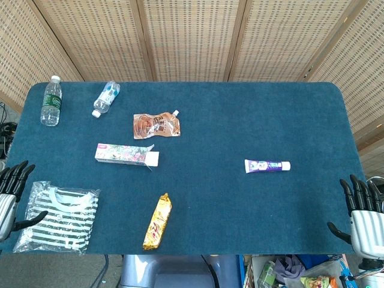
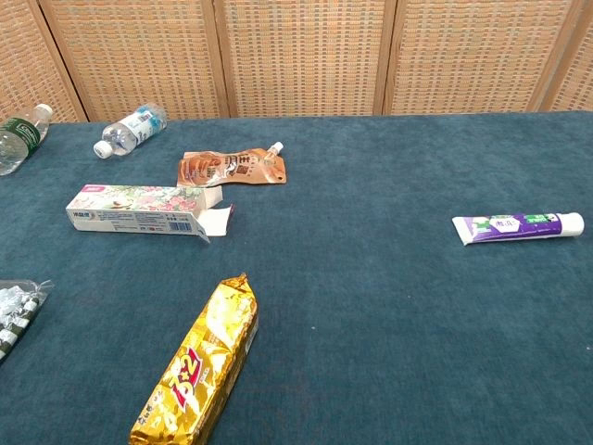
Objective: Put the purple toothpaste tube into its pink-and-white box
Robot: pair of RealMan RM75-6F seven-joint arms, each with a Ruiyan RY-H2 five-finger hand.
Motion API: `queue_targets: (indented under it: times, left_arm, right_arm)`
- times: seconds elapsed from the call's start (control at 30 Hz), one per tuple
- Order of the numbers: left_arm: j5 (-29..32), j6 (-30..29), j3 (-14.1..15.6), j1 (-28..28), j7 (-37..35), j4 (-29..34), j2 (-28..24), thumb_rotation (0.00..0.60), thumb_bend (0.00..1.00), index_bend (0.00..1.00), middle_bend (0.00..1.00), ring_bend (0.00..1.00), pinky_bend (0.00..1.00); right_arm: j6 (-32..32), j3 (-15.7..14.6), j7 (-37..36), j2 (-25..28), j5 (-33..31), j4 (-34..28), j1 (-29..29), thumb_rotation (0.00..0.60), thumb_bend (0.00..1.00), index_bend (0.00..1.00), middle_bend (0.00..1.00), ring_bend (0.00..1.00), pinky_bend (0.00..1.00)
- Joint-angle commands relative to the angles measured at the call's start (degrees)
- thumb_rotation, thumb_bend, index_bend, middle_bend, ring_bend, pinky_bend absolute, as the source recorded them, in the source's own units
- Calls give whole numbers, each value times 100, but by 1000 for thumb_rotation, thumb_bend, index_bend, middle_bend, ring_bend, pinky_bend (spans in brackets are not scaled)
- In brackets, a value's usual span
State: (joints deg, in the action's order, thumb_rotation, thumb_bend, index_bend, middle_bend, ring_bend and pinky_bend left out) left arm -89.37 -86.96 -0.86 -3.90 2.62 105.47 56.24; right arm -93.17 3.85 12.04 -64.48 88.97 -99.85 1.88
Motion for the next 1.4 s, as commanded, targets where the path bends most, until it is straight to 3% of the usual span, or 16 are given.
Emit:
queue_targets:
  times: [0.03,0.37,0.6,0.9,1.23,1.4]
  left_arm:
    - [-11,6,8,0,19,0,6,600,183,0,0,0,0]
    - [-31,-14,16,15,78,2,25,600,183,0,0,0,0]
    - [75,79,-71,-71,176,-49,130,600,183,0,0,0,0]
    - [409,338,-202,-224,386,-136,309,600,183,0,0,0,0]
    - [826,522,-348,-341,628,-138,428,600,184,0,0,0,0]
    - [933,566,-378,-362,621,-137,421,600,183,0,0,0,0]
  right_arm:
    - [2,-1,-5,3,0,0,0,600,0,43,0,0,0]
    - [239,16,-104,23,-30,28,-132,600,0,43,0,0,0]
    - [1725,344,-749,80,-355,617,-1107,600,0,65,2,0,0]
    - [3248,728,-952,-462,-973,1867,-2217,600,0,168,195,71,7]
    - [3988,876,-1017,-1298,-1386,2994,-2887,600,3,270,310,183,113]
    - [4178,899,-958,-1705,-1551,3428,-3103,600,93,331,387,261,205]
